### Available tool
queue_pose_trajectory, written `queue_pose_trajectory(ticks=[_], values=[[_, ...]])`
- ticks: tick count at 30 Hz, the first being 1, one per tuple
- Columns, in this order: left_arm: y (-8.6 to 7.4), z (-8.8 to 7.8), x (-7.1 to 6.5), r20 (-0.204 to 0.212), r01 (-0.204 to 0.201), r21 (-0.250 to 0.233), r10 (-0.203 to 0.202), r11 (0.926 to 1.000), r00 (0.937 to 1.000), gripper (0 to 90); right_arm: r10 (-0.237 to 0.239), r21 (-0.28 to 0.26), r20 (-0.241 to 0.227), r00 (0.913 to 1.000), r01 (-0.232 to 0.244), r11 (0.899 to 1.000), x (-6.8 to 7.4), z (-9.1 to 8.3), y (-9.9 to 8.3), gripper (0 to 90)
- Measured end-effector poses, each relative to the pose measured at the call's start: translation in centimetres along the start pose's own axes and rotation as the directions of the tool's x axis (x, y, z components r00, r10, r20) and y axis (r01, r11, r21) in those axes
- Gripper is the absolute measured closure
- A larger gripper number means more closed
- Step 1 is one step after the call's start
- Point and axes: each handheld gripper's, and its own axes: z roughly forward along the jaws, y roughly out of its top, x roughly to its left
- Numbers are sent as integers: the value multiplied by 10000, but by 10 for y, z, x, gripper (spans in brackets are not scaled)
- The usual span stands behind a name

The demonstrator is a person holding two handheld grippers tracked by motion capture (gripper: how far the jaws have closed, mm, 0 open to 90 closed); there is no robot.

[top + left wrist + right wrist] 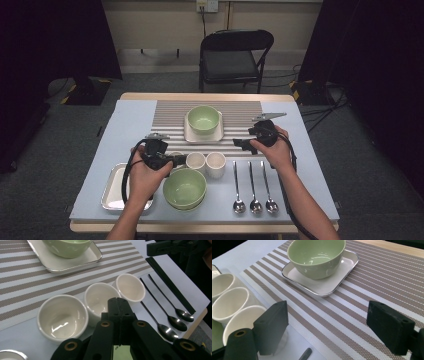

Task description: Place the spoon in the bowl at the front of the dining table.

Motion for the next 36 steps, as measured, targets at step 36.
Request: queue_pose_trajectory(ticks=[36], values=[[-4, 47, -65, 614, -760, 420, 734, 9962, 9954, 900, -18, 55, -150, 9999, 19, 10000, 2, -4, -9, 170]])
